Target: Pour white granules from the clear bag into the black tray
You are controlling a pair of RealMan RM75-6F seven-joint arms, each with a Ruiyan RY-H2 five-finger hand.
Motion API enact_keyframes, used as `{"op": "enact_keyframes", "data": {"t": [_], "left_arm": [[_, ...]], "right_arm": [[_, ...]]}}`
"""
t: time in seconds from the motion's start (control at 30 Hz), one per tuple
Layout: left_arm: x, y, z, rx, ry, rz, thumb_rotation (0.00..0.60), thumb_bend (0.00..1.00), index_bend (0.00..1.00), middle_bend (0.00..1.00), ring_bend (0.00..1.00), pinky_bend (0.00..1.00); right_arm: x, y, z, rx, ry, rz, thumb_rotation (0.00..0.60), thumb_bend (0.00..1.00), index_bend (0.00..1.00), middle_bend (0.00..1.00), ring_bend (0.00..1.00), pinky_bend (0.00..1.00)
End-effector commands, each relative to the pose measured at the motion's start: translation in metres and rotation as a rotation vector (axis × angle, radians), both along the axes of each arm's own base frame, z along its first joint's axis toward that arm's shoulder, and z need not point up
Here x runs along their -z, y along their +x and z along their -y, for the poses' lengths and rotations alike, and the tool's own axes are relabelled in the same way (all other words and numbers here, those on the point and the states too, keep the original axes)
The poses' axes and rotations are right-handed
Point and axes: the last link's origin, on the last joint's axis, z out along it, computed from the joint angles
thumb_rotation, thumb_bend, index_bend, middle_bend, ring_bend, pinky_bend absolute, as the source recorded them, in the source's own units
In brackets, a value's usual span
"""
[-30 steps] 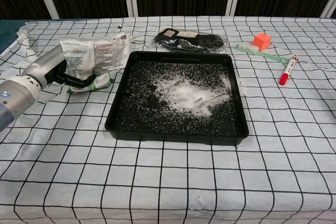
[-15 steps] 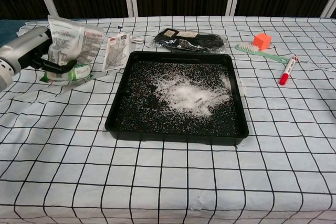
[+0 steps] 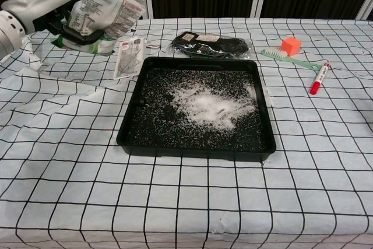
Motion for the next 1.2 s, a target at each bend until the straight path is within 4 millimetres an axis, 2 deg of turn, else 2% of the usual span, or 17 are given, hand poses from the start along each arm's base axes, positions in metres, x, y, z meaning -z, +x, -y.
{"op": "enact_keyframes", "data": {"t": [0.03,0.1,0.2,0.5,1.2], "left_arm": [[-0.006,0.029,-0.004,0.086,-0.012,-0.126,0.6,0.75,0.44,0.49,0.44,0.65],[-0.008,0.048,-0.007,0.124,-0.025,-0.208,0.6,0.75,0.44,0.49,0.44,0.65],[-0.012,0.061,-0.011,0.126,-0.032,-0.264,0.6,0.76,0.45,0.5,0.44,0.65],[-0.011,0.08,-0.016,0.167,-0.037,-0.465,0.6,0.78,0.47,0.51,0.46,0.65],[-0.001,0.103,-0.015,0.24,-0.038,-0.706,0.6,0.79,0.52,0.54,0.48,0.65]], "right_arm": [[0.0,0.0,0.0,0.002,0.0,0.0,0.6,0.2,0.19,0.11,0.17,0.34],[0.0,-0.001,0.0,0.003,0.003,0.001,0.6,0.2,0.19,0.11,0.17,0.34],[0.0,-0.001,0.0,0.003,0.001,0.0,0.6,0.2,0.19,0.11,0.17,0.34],[-0.001,-0.001,0.0,0.006,-0.004,0.001,0.6,0.2,0.19,0.11,0.17,0.34],[-0.001,-0.002,0.001,0.011,-0.006,0.001,0.6,0.2,0.19,0.11,0.17,0.34]]}}
